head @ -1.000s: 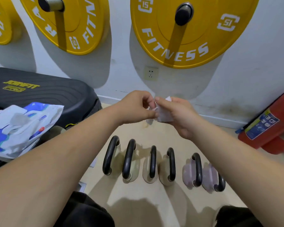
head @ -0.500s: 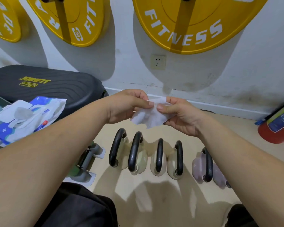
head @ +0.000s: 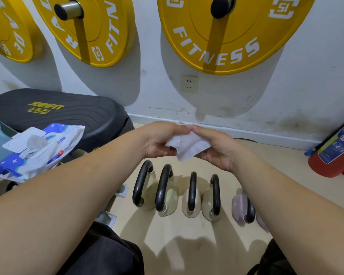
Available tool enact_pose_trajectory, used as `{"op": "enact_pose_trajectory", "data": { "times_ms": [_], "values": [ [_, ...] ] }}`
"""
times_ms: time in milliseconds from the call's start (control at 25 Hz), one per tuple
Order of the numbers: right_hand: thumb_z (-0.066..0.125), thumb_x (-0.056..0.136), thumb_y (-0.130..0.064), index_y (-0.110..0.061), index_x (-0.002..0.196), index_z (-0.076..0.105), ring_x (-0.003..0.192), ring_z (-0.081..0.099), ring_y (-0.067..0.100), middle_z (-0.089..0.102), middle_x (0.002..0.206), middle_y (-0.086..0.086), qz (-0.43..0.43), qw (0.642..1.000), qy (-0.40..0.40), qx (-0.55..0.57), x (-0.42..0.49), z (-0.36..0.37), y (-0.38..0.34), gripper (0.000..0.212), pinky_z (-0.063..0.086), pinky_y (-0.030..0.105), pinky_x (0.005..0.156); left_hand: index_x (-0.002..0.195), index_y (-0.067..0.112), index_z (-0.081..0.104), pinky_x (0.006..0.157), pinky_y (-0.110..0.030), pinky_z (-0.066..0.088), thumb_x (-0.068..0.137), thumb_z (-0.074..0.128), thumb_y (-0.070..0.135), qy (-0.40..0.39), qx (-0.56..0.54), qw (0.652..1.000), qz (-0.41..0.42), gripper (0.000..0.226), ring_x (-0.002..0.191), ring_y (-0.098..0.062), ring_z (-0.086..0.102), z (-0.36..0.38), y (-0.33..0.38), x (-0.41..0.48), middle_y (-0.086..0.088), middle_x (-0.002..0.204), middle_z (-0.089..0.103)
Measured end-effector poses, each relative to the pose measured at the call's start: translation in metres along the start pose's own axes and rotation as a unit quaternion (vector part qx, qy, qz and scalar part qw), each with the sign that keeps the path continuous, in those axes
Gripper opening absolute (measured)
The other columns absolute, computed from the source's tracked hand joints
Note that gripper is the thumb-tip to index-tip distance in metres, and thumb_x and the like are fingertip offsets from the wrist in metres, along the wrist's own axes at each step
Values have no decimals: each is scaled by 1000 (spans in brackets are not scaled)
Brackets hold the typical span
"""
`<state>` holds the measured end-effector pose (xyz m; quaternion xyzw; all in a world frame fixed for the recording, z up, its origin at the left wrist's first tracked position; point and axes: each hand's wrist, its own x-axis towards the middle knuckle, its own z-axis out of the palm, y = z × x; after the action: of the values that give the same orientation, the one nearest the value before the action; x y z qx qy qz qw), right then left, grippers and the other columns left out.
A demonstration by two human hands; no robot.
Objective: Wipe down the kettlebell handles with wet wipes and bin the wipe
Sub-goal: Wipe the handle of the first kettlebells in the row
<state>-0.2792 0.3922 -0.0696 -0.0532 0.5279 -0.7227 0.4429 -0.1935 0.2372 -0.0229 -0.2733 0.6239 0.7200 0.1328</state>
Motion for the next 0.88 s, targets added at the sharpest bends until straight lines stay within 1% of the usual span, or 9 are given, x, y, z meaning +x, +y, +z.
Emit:
{"op": "enact_pose_trajectory", "data": {
  "times_ms": [120, 200, 280, 360, 440, 520, 600, 760, 880],
  "values": [
    [71, 93, -18, -1, 129, 64, 114, 70, 28, 73, 122, 16, -2, 990, 10, 139, 0, 4, 5, 40, 55, 41, 98, 125, 10, 64, 93, -42, 58, 101, 62, 18, 44, -47, 998, 10, 26, 104, -24, 69, 0, 11, 0, -10, 116, 73],
    [73, 91, -25, -2, 127, 66, 110, 72, 26, 75, 119, 14, 9, 989, 16, 147, 11, 15, 13, 43, 57, 39, 91, 117, 11, 65, 88, -39, 59, 102, 60, 19, 72, -42, 996, 20, 18, 102, -23, 67, -14, 12, -3, -8, 111, 72],
    [82, 81, -37, -5, 118, 69, 88, 77, 24, 79, 102, 8, 38, 996, 73, 42, 28, 31, 32, 50, 61, 36, 75, 112, 11, 65, 86, -39, 59, 101, 59, 19, 113, -55, 991, 41, 15, 102, -25, 68, -40, 4, -4, -8, 108, 72],
    [85, 76, -43, -9, 96, 64, 56, 60, 21, 66, 74, 3, 52, 981, 141, -125, 49, 42, 59, 44, 60, 35, 59, 110, 11, 65, 87, -38, 54, 97, 60, 21, 177, -78, 979, 67, 18, 103, -29, 68, -73, -15, -6, -10, 104, 70],
    [81, 80, -44, -15, 83, 55, 48, 46, 23, 54, 67, 8, 47, 950, 149, -269, 68, 46, 80, 39, 54, 35, 54, 104, 12, 64, 78, -31, 53, 99, 59, 23, 238, -114, 962, 75, 13, 90, -26, 68, -100, -42, -8, -8, 93, 69],
    [75, 88, -35, -15, 83, 55, 48, 50, 25, 58, 69, 12, 33, 921, 112, -371, 90, 48, 89, 28, 51, 35, 53, 99, 14, 63, 67, -27, 54, 103, 56, 20, 274, -127, 951, 66, 10, 77, -22, 65, -121, -72, -2, -6, 85, 67],
    [68, 93, -30, -13, 83, 57, 53, 57, 27, 62, 69, 14, 17, 883, 64, -465, 116, 52, 91, 22, 51, 34, 54, 98, 14, 63, 69, -30, 51, 104, 53, 20, 299, -81, 950, 49, 13, 77, -24, 63, -137, -106, 10, -10, 86, 65],
    [63, 94, -37, -13, 88, 64, 70, 60, 21, 65, 75, -1, -36, 760, -43, -648, 173, 61, 110, 25, 45, 30, 64, 101, 14, 65, 68, -27, 50, 105, 43, 23, 383, 59, 921, 28, 24, 79, -19, 64, -169, -156, 48, -3, 86, 69],
    [58, 95, -40, -25, 93, 64, 85, 60, 19, 64, 91, -6, -34, 738, -73, -670, 207, 59, 134, 16, 48, 32, 76, 89, 11, 59, 71, -33, 45, 99, 47, 17, 405, 178, 894, 70, 17, 80, -30, 60, -193, -166, 81, 4, 78, 63]
  ]
}}
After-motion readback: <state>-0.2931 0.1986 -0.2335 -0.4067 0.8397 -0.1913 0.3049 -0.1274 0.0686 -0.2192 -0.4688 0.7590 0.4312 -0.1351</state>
